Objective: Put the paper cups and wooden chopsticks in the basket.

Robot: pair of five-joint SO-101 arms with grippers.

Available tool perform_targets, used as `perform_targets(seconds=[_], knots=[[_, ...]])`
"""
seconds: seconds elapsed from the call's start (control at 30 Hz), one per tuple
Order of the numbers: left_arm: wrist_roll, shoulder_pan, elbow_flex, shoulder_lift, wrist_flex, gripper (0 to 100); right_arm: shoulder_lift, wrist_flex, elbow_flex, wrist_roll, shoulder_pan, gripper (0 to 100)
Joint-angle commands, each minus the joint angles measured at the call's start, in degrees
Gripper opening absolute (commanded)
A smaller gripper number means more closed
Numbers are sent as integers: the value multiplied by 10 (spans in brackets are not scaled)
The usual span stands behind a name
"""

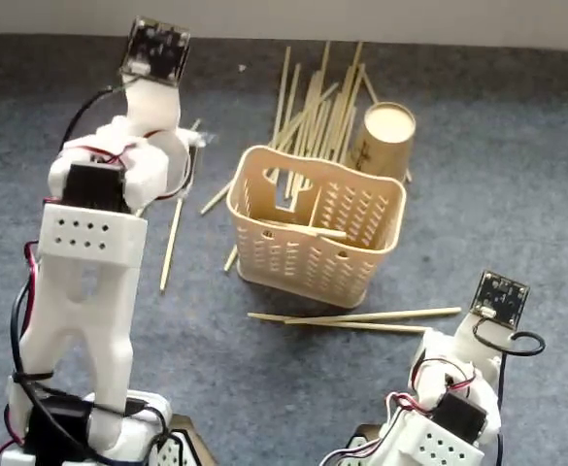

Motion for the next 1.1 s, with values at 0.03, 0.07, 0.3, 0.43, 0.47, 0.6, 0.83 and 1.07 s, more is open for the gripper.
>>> perform_targets(seconds=[0.03,0.07,0.3,0.43,0.47,0.6,0.83,1.07], knots=[[9,-62,153,-11,-209,120,-1,3,86,4,-1,56],[18,-63,202,-11,-271,120,-1,3,86,4,-1,56],[54,-51,423,44,-658,119,-1,4,86,2,-4,56],[44,-61,397,70,-643,119,-1,4,86,3,-36,56],[44,-60,391,77,-638,119,-1,4,86,3,-43,56],[44,-59,370,110,-636,119,-1,4,86,4,-84,56],[41,-59,350,145,-636,119,-1,-52,85,4,-171,56],[41,-44,353,147,-636,119,0,-235,33,201,-97,56]])
